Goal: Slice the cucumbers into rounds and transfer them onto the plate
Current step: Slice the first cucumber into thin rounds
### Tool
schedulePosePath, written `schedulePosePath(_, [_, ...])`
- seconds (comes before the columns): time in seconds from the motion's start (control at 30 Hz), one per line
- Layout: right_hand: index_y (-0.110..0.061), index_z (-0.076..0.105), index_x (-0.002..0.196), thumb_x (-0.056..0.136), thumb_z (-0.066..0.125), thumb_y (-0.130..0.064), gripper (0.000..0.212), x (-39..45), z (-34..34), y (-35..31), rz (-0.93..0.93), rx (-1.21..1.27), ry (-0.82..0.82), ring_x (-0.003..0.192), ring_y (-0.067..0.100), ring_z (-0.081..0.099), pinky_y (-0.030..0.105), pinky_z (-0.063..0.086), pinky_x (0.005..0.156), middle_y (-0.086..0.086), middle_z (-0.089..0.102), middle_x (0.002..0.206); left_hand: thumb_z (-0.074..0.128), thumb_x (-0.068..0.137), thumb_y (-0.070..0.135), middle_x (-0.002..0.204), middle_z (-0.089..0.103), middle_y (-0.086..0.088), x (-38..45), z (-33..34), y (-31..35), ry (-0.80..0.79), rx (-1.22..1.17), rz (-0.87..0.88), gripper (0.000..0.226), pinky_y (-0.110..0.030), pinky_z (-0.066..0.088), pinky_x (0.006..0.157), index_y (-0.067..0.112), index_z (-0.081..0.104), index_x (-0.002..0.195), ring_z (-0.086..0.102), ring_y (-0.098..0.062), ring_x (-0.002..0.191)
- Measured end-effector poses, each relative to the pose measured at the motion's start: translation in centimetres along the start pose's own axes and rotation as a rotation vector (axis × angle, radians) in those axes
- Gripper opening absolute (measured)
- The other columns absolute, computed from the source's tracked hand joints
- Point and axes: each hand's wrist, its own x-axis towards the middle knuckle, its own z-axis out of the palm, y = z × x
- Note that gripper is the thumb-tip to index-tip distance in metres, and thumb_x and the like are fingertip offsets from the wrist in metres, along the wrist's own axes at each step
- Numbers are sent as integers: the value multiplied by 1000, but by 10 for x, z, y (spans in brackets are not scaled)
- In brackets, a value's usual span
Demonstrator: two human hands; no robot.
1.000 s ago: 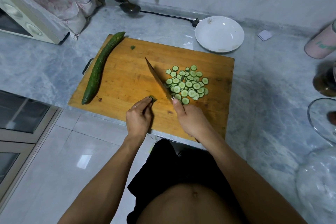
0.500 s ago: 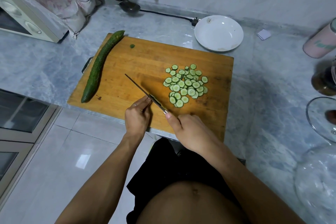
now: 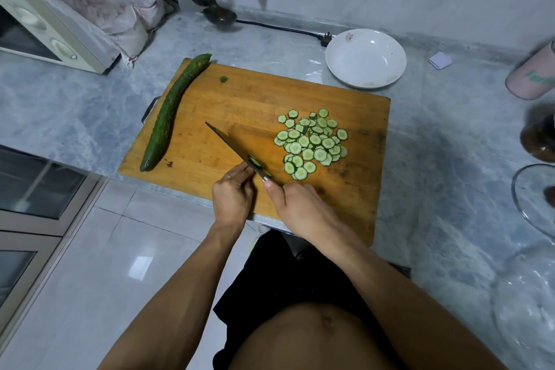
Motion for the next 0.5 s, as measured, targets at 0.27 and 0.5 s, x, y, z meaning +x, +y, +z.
schedulePosePath(0.27, [-13, 48, 62, 102, 27, -57, 63, 4, -2, 11, -2, 58, 26, 71, 29, 53, 33, 35, 61, 5, 50, 64, 60, 80, -7, 116, 70, -10, -2, 0, -6, 2, 22, 1, 35, -27, 53, 90, 7, 75, 108, 69, -21, 103])
schedulePosePath(0.5, [-10, 48, 60, 101, 25, -61, 68, 0, -25, 29, 35, 159, 69, 46, 23, 46, 45, 48, 50, 5, 43, 50, 60, 85, 0, 113, 68, -6, -3, -7, -9, -19, 63, 9, 33, -34, 56, 71, 14, 75, 109, 64, -27, 98])
